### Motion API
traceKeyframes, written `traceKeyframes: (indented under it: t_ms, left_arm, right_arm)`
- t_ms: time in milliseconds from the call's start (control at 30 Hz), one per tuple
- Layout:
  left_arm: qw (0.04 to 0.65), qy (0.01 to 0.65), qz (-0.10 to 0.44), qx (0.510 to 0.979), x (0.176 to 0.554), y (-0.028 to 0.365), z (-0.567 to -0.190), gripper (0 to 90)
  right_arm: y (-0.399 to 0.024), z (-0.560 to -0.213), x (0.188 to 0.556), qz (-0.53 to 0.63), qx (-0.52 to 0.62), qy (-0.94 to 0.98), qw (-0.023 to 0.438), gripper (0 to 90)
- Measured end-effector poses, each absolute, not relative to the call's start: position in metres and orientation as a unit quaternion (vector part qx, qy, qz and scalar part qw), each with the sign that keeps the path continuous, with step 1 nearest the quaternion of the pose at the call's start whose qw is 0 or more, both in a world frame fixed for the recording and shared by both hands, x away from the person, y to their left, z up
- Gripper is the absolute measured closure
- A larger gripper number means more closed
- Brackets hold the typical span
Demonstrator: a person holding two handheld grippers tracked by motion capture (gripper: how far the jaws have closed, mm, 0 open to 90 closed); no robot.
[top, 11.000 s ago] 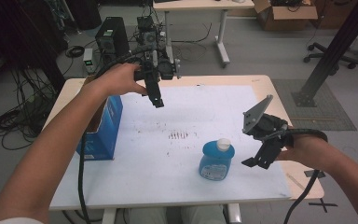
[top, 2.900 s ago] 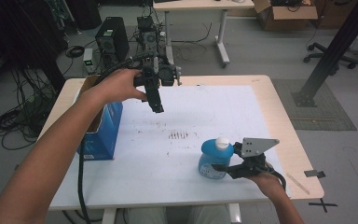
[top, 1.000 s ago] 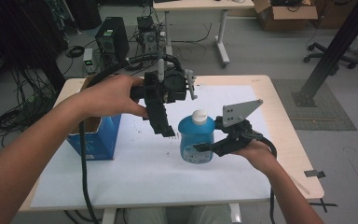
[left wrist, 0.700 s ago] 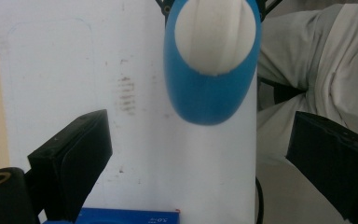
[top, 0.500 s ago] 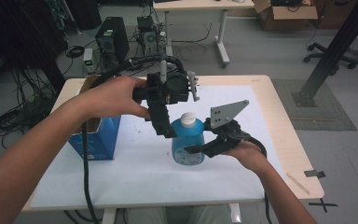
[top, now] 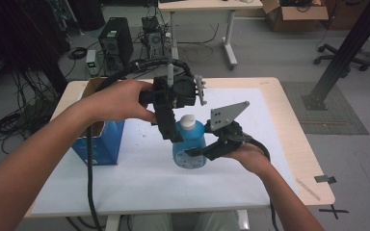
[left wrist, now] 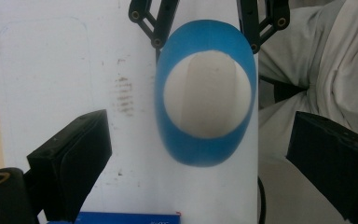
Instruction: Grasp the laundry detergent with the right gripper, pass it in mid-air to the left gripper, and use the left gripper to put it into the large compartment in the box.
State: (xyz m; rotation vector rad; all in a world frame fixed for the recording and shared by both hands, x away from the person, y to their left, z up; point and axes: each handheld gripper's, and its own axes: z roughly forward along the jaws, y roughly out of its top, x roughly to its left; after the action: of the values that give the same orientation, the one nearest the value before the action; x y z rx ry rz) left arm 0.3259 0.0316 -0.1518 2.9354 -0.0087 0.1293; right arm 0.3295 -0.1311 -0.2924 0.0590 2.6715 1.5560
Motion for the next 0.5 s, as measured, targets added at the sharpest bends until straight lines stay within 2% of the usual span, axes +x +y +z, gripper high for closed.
traceKeyframes:
  t_ms: [500]
  left_arm:
    - [0.100,-0.008,0.039,0.994,0.330,0.026,-0.165,6.6]
  right_arm:
    - [-0.129,-0.291,0.331,0.499,0.020,0.866,0.025,44.5]
